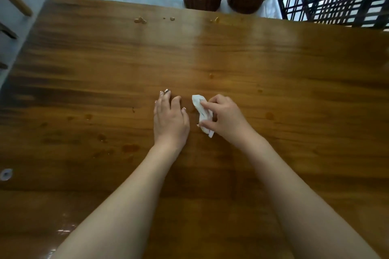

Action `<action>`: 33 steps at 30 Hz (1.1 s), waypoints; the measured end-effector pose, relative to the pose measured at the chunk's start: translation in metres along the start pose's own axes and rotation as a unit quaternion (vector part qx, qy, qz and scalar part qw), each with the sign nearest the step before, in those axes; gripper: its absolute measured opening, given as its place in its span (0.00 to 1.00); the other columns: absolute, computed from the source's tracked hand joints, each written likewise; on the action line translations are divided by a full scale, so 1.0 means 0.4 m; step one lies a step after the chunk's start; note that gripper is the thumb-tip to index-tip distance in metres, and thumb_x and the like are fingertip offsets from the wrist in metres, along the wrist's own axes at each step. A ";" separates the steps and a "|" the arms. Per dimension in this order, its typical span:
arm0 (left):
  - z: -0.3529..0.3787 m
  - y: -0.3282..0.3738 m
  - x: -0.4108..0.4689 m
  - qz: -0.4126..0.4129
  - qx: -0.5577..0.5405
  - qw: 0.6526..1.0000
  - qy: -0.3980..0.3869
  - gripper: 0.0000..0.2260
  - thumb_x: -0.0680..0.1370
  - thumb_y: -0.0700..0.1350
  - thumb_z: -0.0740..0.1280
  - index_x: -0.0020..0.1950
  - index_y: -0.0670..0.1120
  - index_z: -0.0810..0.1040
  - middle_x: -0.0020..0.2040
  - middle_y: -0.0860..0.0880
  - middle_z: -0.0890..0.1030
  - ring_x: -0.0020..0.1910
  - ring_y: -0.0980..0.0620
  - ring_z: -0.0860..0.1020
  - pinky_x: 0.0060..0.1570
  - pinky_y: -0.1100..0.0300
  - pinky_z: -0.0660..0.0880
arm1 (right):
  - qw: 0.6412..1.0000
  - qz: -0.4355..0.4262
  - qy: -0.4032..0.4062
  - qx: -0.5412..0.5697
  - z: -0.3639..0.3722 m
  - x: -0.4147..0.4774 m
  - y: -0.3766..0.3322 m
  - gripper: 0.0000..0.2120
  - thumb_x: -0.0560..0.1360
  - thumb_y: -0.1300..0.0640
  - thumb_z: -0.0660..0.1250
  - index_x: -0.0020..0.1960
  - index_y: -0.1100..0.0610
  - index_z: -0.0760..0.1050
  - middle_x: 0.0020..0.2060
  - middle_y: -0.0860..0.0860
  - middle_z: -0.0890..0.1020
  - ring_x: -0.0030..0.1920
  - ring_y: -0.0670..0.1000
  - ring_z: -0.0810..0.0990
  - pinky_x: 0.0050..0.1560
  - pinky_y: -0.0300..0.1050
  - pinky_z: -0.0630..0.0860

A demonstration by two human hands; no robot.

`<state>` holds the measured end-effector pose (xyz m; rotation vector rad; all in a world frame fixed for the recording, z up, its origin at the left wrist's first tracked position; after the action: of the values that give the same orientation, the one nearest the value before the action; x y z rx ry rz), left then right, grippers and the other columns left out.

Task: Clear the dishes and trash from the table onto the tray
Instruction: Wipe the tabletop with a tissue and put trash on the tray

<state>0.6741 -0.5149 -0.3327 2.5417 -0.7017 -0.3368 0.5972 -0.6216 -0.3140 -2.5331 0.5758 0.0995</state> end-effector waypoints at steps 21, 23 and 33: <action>0.006 0.006 -0.010 0.025 0.040 0.998 0.037 0.19 0.82 0.44 0.55 0.73 0.44 0.65 0.77 0.43 0.58 0.78 0.48 0.50 0.72 0.59 0.41 | 0.976 -0.148 0.156 0.020 -0.001 0.062 -0.060 0.01 0.65 0.67 0.74 0.36 0.64 0.82 0.36 0.56 0.78 0.37 0.60 0.76 0.33 0.46 0.76; 0.005 0.007 -0.009 0.027 0.038 0.998 0.040 0.19 0.82 0.44 0.55 0.73 0.44 0.65 0.77 0.43 0.59 0.78 0.48 0.51 0.71 0.60 0.40 | 0.977 -0.134 0.161 0.029 0.003 0.061 -0.056 0.02 0.64 0.67 0.74 0.37 0.63 0.82 0.36 0.56 0.79 0.37 0.60 0.77 0.33 0.45 0.76; 0.003 0.010 -0.012 0.026 0.042 0.998 0.038 0.20 0.82 0.44 0.55 0.74 0.44 0.64 0.77 0.44 0.58 0.78 0.48 0.50 0.71 0.61 0.39 | 0.986 -0.128 0.105 -0.008 0.013 0.019 -0.052 0.07 0.65 0.69 0.76 0.42 0.63 0.84 0.38 0.55 0.80 0.39 0.58 0.77 0.34 0.47 0.76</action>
<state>0.6681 -0.5157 -0.3313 2.5944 -0.7650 -0.1960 0.6130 -0.6057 -0.3098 -2.6262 0.3225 -0.2609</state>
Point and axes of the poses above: each hand's wrist, its own x-axis towards the middle knuckle, its own z-axis out of the palm, y = z × x, the point moved 10 cm from there along x, towards the middle knuckle
